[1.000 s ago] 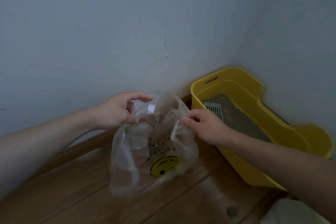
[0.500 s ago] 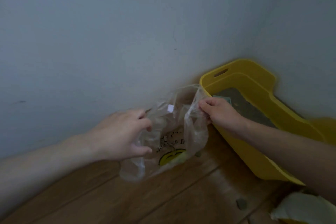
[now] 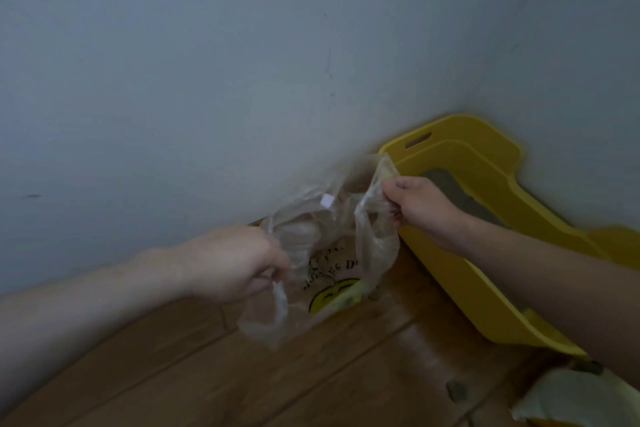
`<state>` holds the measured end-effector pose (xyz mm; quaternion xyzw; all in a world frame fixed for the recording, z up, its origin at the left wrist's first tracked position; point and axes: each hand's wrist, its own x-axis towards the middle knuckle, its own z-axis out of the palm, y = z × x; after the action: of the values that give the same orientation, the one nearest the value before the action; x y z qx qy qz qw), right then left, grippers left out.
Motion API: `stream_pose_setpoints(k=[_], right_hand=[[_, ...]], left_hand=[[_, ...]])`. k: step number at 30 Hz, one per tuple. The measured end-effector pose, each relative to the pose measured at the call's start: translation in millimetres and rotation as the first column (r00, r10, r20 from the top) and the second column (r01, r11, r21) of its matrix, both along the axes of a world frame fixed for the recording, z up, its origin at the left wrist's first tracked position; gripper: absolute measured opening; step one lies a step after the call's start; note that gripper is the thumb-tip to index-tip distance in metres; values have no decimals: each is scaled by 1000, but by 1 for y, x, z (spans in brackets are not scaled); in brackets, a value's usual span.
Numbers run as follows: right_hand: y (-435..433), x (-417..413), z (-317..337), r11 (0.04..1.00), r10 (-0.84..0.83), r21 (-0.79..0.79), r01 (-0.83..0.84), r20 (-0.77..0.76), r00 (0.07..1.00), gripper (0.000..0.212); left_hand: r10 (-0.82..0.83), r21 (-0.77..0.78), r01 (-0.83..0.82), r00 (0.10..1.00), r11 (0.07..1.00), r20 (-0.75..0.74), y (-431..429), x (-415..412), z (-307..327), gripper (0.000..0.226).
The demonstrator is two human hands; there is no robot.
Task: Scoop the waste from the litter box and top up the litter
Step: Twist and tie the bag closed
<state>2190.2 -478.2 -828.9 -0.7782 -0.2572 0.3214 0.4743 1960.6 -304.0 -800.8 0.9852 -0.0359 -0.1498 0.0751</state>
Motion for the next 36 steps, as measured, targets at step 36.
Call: stream_pose_setpoints(k=[36], right_hand=[[-23, -34, 59, 972, 10, 191, -139, 553, 833, 39]], left_hand=[[480, -929, -296, 862, 222, -160, -32, 68, 22, 11]])
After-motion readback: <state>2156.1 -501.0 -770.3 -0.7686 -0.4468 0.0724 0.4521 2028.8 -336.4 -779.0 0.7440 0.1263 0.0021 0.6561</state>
